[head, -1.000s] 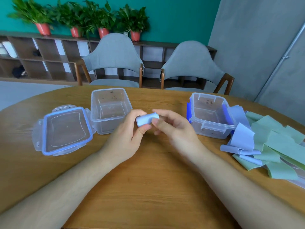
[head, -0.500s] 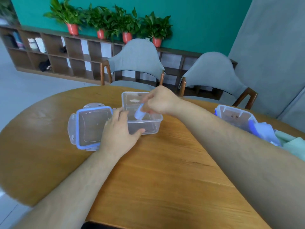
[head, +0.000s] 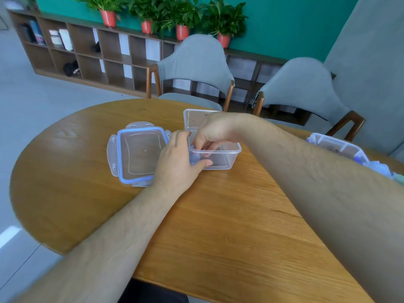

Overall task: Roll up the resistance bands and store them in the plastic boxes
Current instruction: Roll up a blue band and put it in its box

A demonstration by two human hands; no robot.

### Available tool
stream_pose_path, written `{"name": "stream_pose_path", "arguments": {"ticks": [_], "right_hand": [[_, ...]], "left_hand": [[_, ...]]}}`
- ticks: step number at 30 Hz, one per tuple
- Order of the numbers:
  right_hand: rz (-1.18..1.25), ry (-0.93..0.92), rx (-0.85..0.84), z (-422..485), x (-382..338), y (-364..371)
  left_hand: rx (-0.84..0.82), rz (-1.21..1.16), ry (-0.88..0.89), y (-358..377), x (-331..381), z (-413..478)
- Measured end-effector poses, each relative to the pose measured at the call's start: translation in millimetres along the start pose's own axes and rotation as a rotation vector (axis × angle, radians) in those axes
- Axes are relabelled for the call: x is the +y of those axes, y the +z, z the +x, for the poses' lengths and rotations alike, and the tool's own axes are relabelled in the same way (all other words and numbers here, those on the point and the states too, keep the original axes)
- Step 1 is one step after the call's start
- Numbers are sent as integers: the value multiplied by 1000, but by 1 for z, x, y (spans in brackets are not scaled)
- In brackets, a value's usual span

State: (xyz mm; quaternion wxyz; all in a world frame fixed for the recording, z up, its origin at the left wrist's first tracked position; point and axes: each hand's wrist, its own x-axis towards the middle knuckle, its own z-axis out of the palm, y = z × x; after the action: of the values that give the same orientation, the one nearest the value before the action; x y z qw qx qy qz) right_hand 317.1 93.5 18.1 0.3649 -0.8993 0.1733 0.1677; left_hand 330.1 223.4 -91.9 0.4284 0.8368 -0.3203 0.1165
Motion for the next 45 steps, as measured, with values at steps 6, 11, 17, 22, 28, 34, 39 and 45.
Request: {"name": "stream_pose_path", "arguments": {"ticks": [6, 11, 17, 22, 28, 34, 39, 45], "right_hand": [[2, 11, -76, 3, 4, -3], [-62, 2, -93, -1, 3, -3], [-40, 15, -55, -5, 6, 1], [-133, -26, 47, -7, 13, 2], [-54, -38, 74, 2, 22, 7], [-51, -88, 164, 1, 27, 12], [-181, -242, 401, -20, 30, 12], [-71, -459, 715, -69, 68, 28]], "left_hand": [[9, -14, -9, 0, 2, -2], [13, -20, -10, 0, 2, -2], [8, -25, -4, 1, 2, -3], [7, -47, 17, 0, 3, -4], [4, -3, 72, -4, 7, -5], [18, 2, 115, -4, 7, -5], [127, 16, 169, -6, 8, -4], [120, -38, 351, -2, 34, -14]]}}
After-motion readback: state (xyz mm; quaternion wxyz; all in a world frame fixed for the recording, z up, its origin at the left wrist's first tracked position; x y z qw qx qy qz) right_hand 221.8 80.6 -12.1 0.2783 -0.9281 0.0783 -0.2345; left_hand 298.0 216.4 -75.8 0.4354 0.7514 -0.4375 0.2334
